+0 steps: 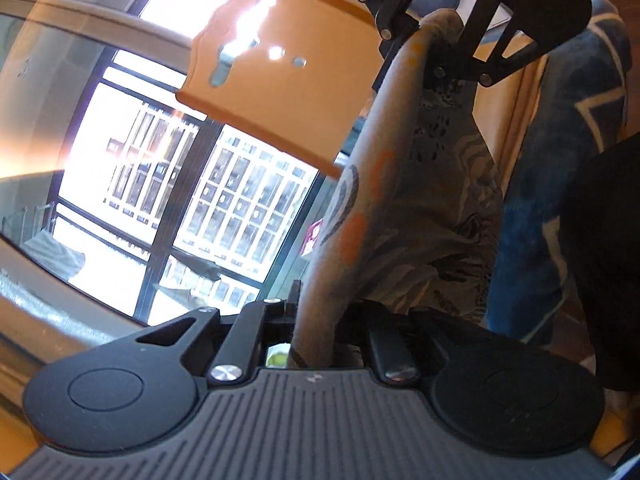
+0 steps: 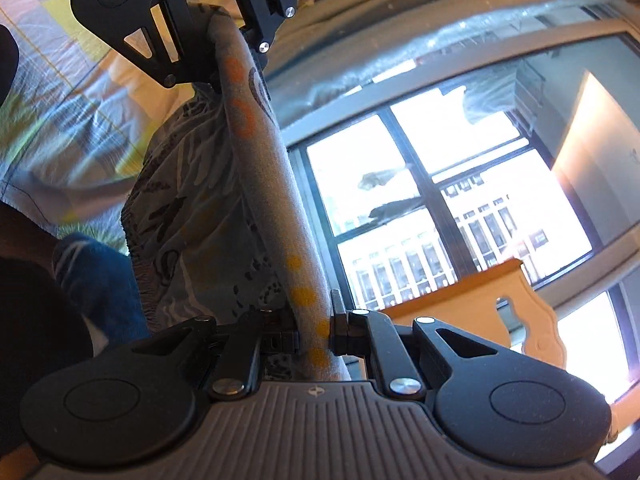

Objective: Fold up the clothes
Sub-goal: 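Carry the held pants with both grippers toward the blanket-covered chair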

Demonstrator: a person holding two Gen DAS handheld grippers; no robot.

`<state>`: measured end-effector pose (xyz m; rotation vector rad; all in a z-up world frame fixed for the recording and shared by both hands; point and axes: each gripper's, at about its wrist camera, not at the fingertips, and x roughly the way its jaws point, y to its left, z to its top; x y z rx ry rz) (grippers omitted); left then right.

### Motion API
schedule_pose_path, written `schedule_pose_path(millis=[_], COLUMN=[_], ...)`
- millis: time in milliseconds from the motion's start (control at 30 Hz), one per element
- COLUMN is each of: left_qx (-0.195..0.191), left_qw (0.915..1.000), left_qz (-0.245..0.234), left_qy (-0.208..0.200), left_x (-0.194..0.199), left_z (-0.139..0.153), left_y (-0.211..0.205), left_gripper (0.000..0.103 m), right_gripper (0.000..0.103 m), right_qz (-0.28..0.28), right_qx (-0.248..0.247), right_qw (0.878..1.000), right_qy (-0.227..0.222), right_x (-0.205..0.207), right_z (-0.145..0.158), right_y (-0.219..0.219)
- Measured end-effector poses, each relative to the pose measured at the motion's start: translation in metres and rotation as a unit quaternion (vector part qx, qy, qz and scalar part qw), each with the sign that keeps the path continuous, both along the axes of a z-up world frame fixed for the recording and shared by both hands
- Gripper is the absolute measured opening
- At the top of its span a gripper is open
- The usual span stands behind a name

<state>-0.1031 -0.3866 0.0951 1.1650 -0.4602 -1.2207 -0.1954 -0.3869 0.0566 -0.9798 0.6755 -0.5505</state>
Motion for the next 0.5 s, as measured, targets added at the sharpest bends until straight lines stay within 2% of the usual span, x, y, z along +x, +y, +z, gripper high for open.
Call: schedule_pose_path(millis=[200,333,400,500], left_qx=[0.024,0.010,-0.020,-0.086], left_qw=[0.9969,0.9949,0.9946,0.9906], left_qz=[-0.075,-0.100,-0.102,-0.102], left_qy=[0.003,0.009,-0.001,-0.032], left_x=[-0.036,-0.043,-0.045,-0.048], left_z=[0.000,0.012,0.026,0.047], left_y=[-0.066,-0.119,-0.149,-0.186], left_gripper=[0.008,0.008,0.009,0.009], right_gripper=[0.010,0.010,0.010,0.010], right_qz=[-0.068,-0.097,-0.114,-0.139], right_qx=[0.024,0.017,-0.010,-0.062], right_qw=[0.997,0.995,0.993,0.987], right_qy=[0.000,0.001,-0.012,-0.053], right_x=[-0.042,-0.054,-0.061,-0.061], right_z=[-0.002,0.008,0.021,0.043], right_y=[-0.045,-0.083,-0.108,-0.140])
